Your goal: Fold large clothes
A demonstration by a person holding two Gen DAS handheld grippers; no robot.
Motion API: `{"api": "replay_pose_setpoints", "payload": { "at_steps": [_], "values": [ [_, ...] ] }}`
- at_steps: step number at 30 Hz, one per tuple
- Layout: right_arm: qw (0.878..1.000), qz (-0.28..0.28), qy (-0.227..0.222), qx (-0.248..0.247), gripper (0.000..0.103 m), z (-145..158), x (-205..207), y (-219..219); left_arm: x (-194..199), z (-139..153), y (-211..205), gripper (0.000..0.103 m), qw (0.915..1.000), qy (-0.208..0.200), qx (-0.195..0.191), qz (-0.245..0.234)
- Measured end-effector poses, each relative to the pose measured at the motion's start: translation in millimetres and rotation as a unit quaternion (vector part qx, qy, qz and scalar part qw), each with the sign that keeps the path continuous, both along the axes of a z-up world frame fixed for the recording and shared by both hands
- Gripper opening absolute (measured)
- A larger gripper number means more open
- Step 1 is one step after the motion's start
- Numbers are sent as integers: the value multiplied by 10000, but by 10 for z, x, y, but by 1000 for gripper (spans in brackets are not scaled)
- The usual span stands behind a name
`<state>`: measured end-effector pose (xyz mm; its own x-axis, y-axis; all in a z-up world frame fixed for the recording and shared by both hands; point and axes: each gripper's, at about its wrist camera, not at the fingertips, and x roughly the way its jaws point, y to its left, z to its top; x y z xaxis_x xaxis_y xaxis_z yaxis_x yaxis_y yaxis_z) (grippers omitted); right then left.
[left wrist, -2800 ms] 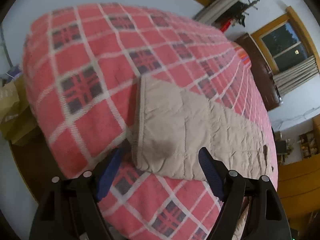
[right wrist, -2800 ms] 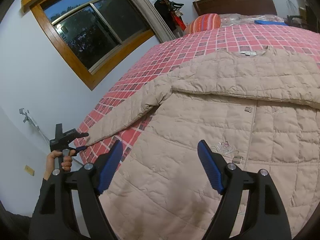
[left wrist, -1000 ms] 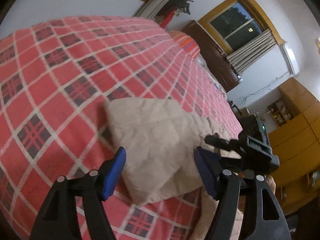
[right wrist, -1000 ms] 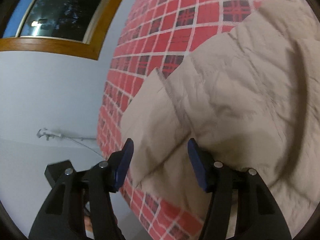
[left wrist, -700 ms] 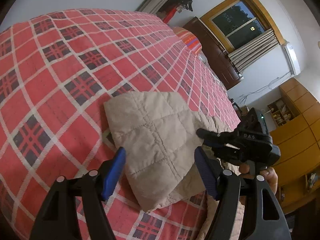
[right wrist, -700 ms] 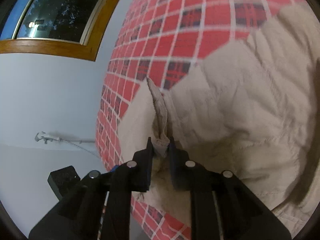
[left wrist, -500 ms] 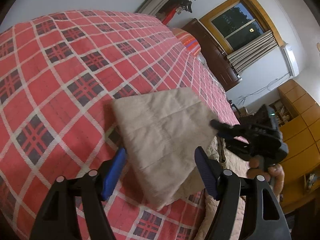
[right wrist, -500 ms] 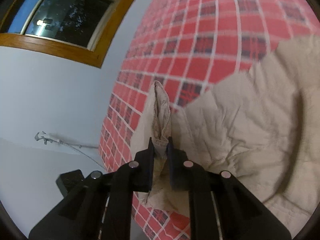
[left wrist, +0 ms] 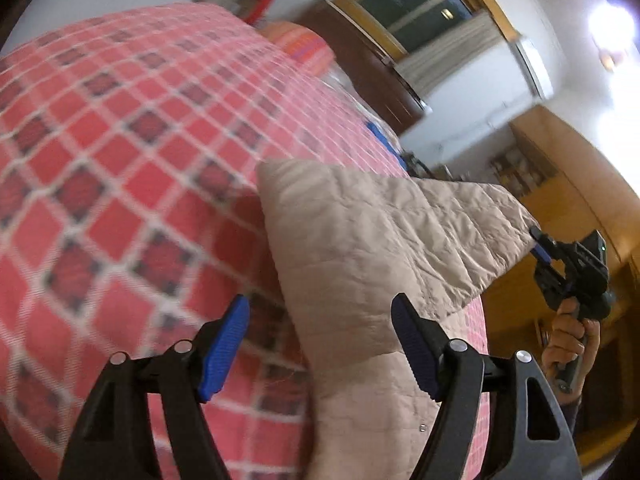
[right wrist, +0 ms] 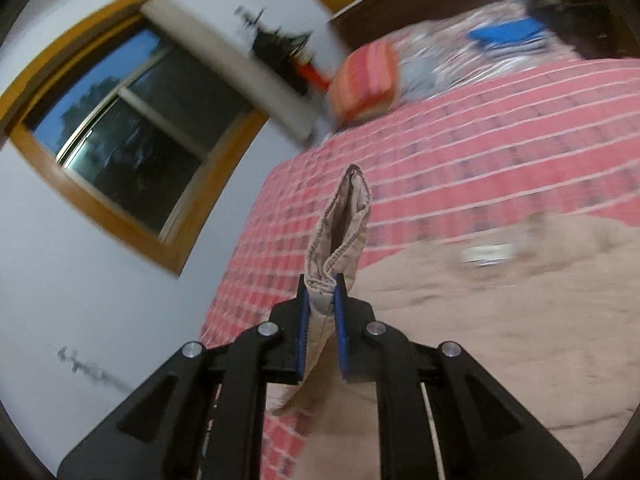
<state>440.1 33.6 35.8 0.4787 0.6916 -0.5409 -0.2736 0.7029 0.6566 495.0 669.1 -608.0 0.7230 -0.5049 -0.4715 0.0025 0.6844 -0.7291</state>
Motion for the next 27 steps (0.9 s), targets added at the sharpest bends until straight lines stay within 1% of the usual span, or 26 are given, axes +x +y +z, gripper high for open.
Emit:
{"api": "replay_pose_setpoints", "payload": {
  "at_steps": [3, 4, 5, 7, 9, 10, 11, 12, 13, 14, 15, 17, 18, 19, 20, 21, 23, 27],
  "values": [
    [9993, -372, -6, -88, 11, -148, -113, -464, 176, 51, -277, 74, 9995, -12, 91, -295],
    [9984, -546, 13, -119, 11, -243, -162, -667, 222, 55, -343, 74, 9993, -3, 121, -361],
    [9980, -619, 44, -119, 11, -327, -180, -759, 277, 51, -422, 74, 9990, 20, 161, -425],
    [9966, -785, 214, -112, 11, -616, -241, -924, 367, 33, -543, 74, 9982, 76, 228, -548],
    [9943, -920, 513, -138, 11, -1005, -262, -1079, 444, 13, -663, 74, 9973, 136, 302, -656],
    [9932, -949, 646, -172, 15, -1174, -262, -1098, 487, -5, -718, 74, 9966, 175, 350, -721],
    [9920, -964, 781, -217, 15, -1323, -265, -1147, 522, -24, -769, 74, 9959, 213, 401, -779],
    [9899, -985, 992, -222, 20, -1501, -274, -1233, 538, -44, -794, 74, 9955, 235, 433, -810],
    [9882, -1011, 1135, -172, 34, -1598, -297, -1304, 566, -58, -826, 74, 9949, 266, 478, -845],
    [9866, -1055, 1244, -104, 44, -1671, -302, -1382, 590, -67, -848, 74, 9945, 281, 513, -872],
    [9848, -1143, 1309, -1, 57, -1719, -290, -1495, 593, -70, -875, 74, 9942, 286, 536, -883],
    [9832, -1233, 1335, 164, 57, -1747, -250, -1610, 639, -82, -889, 74, 9942, 326, 551, -862],
    [9820, -1187, 1427, 351, 59, -1767, -169, -1671, 651, -78, -890, 74, 9943, 341, 538, -853],
    [9813, -1107, 1512, 438, 61, -1779, -118, -1673, 672, -75, -884, 74, 9945, 356, 509, -839],
    [9805, -1010, 1627, 444, 61, -1804, -34, -1657, 682, -70, -878, 74, 9947, 365, 493, -829],
    [9801, -996, 1676, 377, 61, -1799, 17, -1647, 701, -65, -873, 74, 9948, 375, 476, -813],
    [9797, -899, 1794, 62, 61, -1855, 206, -1595, 717, -57, -849, 74, 9951, 394, 447, -795],
    [9770, -658, 2023, -145, 61, -1963, 367, -1463, 748, -37, -753, 75, 9959, 410, 450, -672]
  ]
}}
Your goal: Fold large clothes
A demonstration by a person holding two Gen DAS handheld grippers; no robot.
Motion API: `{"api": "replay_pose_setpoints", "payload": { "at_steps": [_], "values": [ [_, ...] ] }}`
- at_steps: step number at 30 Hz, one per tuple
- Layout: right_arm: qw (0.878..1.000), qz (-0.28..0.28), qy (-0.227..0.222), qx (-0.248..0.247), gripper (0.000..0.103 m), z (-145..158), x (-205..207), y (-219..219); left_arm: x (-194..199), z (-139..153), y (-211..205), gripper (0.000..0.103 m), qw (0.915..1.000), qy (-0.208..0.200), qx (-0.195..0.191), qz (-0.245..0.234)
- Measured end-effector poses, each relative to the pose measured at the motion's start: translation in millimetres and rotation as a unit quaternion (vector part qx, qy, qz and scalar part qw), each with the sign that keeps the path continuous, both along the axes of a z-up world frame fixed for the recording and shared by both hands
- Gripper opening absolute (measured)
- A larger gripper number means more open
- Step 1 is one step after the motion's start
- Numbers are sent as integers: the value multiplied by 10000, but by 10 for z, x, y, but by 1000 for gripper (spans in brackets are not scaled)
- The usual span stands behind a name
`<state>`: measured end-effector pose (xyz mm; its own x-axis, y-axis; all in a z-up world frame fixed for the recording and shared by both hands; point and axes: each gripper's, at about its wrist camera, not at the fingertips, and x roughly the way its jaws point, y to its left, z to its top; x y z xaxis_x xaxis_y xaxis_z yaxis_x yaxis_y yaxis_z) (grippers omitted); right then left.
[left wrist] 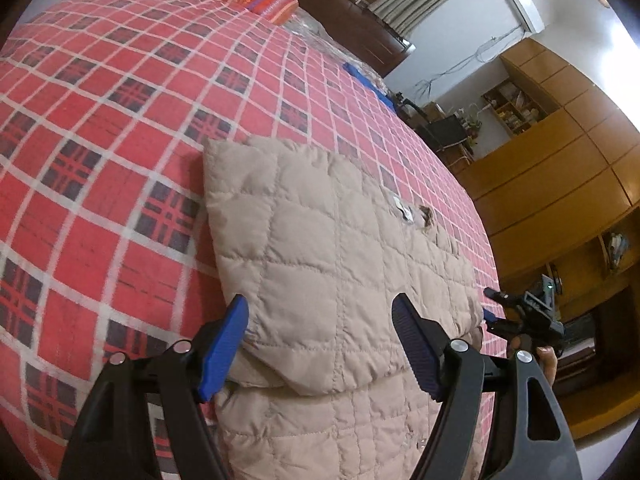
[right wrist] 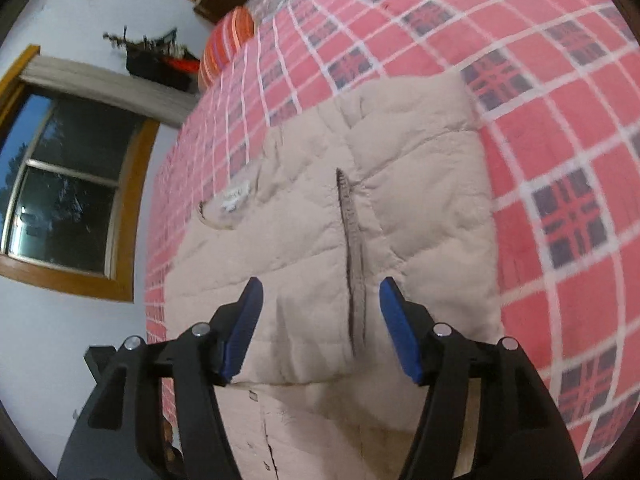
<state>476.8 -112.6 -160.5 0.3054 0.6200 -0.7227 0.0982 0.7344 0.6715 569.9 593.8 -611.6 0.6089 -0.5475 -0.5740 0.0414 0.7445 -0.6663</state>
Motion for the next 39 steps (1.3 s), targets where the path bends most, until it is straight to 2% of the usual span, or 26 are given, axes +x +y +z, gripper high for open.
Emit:
{"api": "replay_pose_setpoints", "payload": {
  "at_steps": [2, 3, 4, 11, 13, 19, 22, 24, 27, 29, 31, 33, 34, 36, 38, 39],
  "values": [
    [9997, 217, 81, 42, 46, -27, 89, 82, 22, -1, 47, 75, 10000, 38, -20, 54],
    [9994, 324, 105, 70, 20, -31, 117, 125, 38, 0, 65, 75, 10000, 44, -23, 73],
    [9993, 352, 72, 44, 10, -8, 126, 137, 47, 9, 85, 75, 9999, 42, -28, 98],
    [9974, 280, -660, -115, 7, 428, -115, 46, 128, 102, 56, 75, 9998, -98, -177, 46],
    [9964, 218, -779, -246, 5, 448, -152, -4, 180, 98, -21, 75, 9997, -99, -220, -54],
    [9973, -140, -584, -421, 3, 108, -124, -219, 353, -8, -280, 75, 9993, -14, -101, -360],
    [9981, -125, -383, -463, 3, -110, -99, -248, 451, -123, -323, 76, 9991, 139, 11, -390],
    [9981, -89, -395, -466, 4, -124, -95, -252, 463, -118, -331, 76, 9991, 158, 41, -398],
    [9936, -251, -901, -627, 7, 176, -212, -277, 424, 35, -283, 76, 9992, -83, -21, -395],
    [9906, -96, -1269, -501, 7, 386, -320, -200, 435, 136, -268, 77, 9989, -266, -34, -385],
    [9909, 159, -1217, -545, 7, 360, -340, -67, 547, 128, -309, 80, 9989, -202, 76, -416],
    [9921, 389, -886, -800, 7, 113, -293, 72, 690, -28, -421, 81, 9978, 147, 174, -627],
    [9922, 431, -742, -908, 1, 1, -265, 105, 748, -116, -481, 81, 9968, 295, 342, -663],
    [9911, 480, -563, -1108, 0, -210, -242, 114, 756, -143, -529, 81, 9955, 301, 531, -728],
    [9912, 419, -671, -1066, 1, -131, -293, 66, 675, -24, -514, 81, 9956, 221, 603, -676],
    [9911, 414, -769, -1001, 7, -66, -330, 47, 578, 68, -485, 81, 9961, 45, 475, -738]
  ]
}}
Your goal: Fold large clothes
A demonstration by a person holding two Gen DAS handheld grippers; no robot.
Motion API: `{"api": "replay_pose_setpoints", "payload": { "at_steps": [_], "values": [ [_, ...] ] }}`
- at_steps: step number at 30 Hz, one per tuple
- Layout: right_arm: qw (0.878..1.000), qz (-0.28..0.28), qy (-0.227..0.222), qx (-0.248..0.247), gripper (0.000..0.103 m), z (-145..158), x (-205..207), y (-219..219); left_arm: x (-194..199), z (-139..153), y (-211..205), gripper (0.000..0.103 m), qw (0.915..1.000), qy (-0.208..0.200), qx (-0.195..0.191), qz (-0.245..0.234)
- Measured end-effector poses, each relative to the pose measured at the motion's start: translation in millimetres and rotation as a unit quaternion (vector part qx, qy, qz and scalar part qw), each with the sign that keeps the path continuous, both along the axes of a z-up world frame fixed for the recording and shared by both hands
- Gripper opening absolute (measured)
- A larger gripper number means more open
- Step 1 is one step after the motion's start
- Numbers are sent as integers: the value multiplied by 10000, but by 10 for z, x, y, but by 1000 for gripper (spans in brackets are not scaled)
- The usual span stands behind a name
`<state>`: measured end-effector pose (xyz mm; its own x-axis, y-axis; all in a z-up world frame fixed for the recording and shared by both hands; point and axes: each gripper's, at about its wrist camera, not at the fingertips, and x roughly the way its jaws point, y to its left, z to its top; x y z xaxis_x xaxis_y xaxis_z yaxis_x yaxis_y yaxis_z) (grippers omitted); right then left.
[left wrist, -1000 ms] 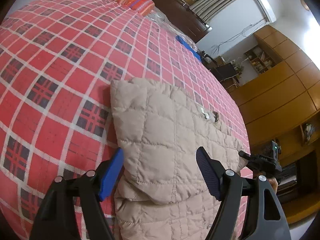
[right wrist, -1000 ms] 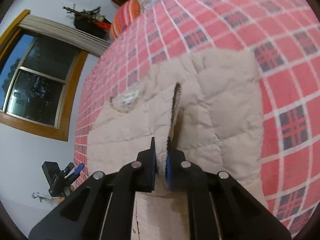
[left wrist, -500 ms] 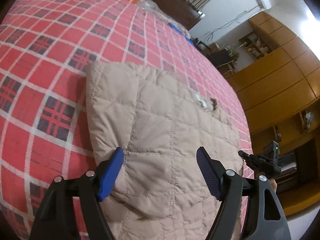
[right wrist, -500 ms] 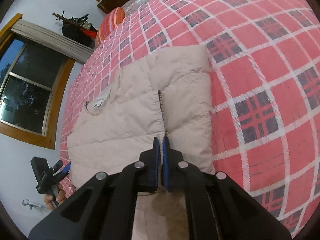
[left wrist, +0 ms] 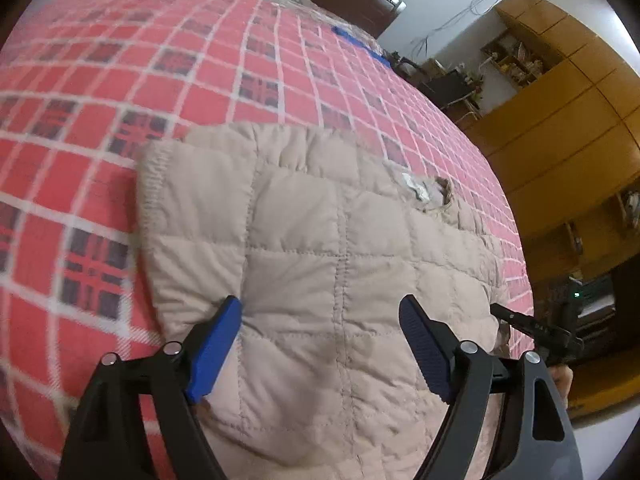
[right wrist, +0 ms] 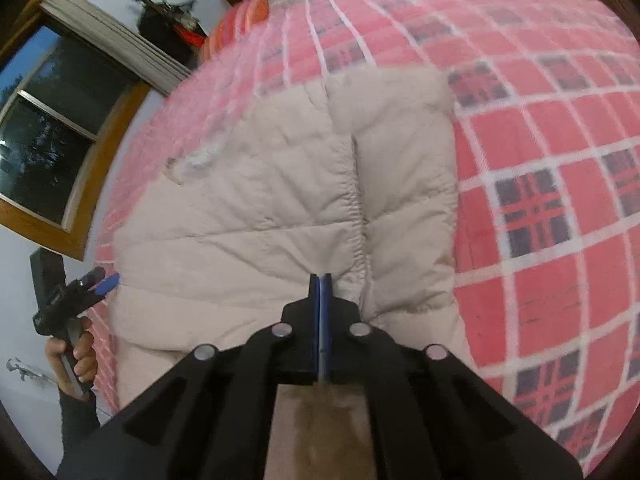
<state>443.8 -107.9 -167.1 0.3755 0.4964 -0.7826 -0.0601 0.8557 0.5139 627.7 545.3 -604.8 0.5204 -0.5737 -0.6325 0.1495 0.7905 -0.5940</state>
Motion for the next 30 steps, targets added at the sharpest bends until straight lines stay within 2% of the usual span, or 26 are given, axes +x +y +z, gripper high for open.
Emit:
{"api": "replay_pose_setpoints", "payload": {
  "at_steps": [1, 3, 5, 7, 9, 11, 12, 13, 14, 15, 16, 19, 21, 26, 30],
  "values": [
    [9999, 46, -123, 67, 7, 91, -59, -2, -94, 66, 11, 82, 9997, -147, -109, -128],
    [9997, 122, -205, 66, 7, 156, -134, 7, -203, 78, -18, 82, 9992, -243, -68, -306],
    [9999, 103, -55, 14, 7, 47, -142, -1, -186, -100, -94, 82, 9989, -19, 81, -470],
    [9998, 73, 161, 14, 1, -91, -78, 8, -134, -246, -158, 82, 9985, 64, 245, -478],
    [9998, 24, 177, -18, 3, -104, -79, 29, -143, -229, -129, 82, 9993, 87, 172, -333],
    [9999, 112, 31, 44, 11, 79, -201, 46, -264, -67, -51, 82, 9997, 51, -2, -258],
    [9997, 252, -53, 46, 19, 199, -307, 42, -410, 16, -9, 82, 9994, -53, -1, -346],
    [9993, 348, -139, 23, 33, 310, -441, 11, -562, 96, -6, 82, 9990, -141, 54, -432],
    [9989, 422, -197, 37, 42, 392, -577, -42, -751, 151, 21, 83, 9980, -174, 172, -574],
    [9985, 501, -201, 83, 59, 441, -669, -94, -901, 155, 45, 86, 9972, -142, 286, -674],
    [9975, 670, -117, 202, 69, 467, -879, -195, -1102, 127, 85, 86, 9958, -48, 485, -779],
    [9949, 948, 269, 210, 70, 401, -1422, -461, -1692, -28, 244, 86, 9905, 127, 911, -1021],
    [9933, 1004, 520, 223, 70, 302, -1756, -636, -2051, -195, 359, 86, 9893, 322, 917, -1089],
    [9879, 837, 1179, 563, 68, -22, -2518, -1032, -2695, -631, 513, 86, 9911, 834, 425, -947],
    [9820, 818, 1487, 828, 58, -283, -2762, -1079, -2891, -879, 586, 86, 9900, 1133, -170, -821]
  ]
}}
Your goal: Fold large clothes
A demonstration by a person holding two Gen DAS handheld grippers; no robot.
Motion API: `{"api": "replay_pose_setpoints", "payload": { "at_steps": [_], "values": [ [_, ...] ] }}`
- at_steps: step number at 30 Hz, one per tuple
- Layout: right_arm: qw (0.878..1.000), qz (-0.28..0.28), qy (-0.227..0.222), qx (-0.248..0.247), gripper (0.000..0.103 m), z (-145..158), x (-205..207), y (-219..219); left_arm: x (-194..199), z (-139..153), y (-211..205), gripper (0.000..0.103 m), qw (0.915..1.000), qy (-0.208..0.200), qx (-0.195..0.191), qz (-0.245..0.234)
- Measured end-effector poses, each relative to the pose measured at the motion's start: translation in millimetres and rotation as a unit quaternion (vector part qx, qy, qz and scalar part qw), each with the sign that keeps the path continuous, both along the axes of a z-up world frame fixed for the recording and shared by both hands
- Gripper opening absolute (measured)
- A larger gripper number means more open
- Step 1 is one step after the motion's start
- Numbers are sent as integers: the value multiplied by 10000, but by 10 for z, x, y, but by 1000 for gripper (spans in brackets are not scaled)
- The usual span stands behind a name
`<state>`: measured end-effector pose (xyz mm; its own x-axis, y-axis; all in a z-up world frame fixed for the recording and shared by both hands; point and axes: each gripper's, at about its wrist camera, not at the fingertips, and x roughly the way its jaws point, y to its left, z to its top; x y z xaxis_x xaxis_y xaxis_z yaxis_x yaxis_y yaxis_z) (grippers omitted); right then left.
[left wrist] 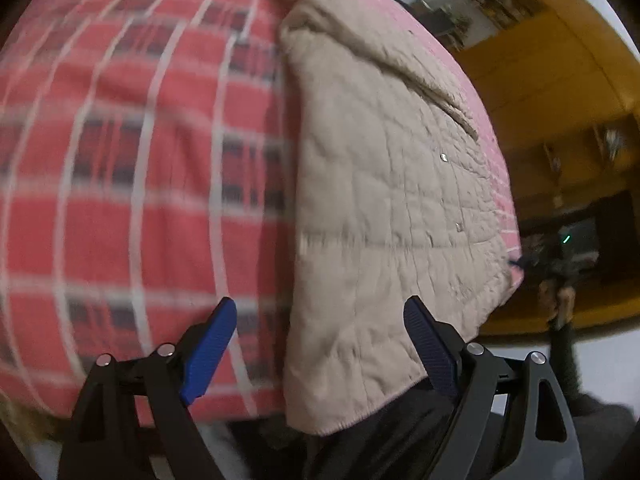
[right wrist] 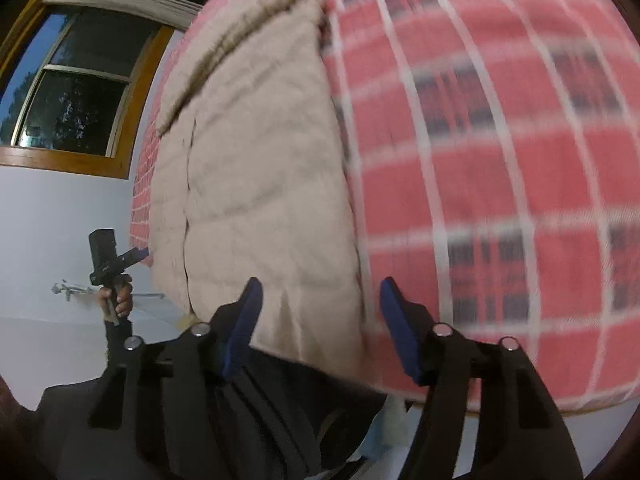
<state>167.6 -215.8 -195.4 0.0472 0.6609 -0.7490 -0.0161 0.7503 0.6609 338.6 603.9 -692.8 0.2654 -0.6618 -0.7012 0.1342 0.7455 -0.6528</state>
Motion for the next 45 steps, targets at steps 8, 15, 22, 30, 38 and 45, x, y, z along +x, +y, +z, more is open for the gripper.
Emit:
{"api": "replay_pose_setpoints", "payload": {
  "at_steps": [8, 15, 22, 30, 38, 45],
  "values": [
    [9987, 166, 42, 486, 50, -93, -155, 184, -224, -54, -133, 86, 9990, 223, -280, -280],
    [9976, 115, -55, 684, 43, -142, -155, 305, -288, -122, -237, 79, 9976, 333, -473, -376],
    [9972, -34, -234, 710, 14, -87, -143, 298, -280, -155, -286, 27, 9981, 426, -277, -339],
    [9936, -155, -654, 912, 11, 297, -126, 397, -350, 224, -287, 14, 9977, -158, -631, -207],
    [9876, -206, -1139, 1061, 10, 716, 80, 528, -253, 655, -257, 11, 9933, -714, -898, -131],
    [9838, -289, -1447, 1021, 10, 993, 417, 515, 51, 958, -195, 11, 9905, -998, -939, -75]
  ]
}}
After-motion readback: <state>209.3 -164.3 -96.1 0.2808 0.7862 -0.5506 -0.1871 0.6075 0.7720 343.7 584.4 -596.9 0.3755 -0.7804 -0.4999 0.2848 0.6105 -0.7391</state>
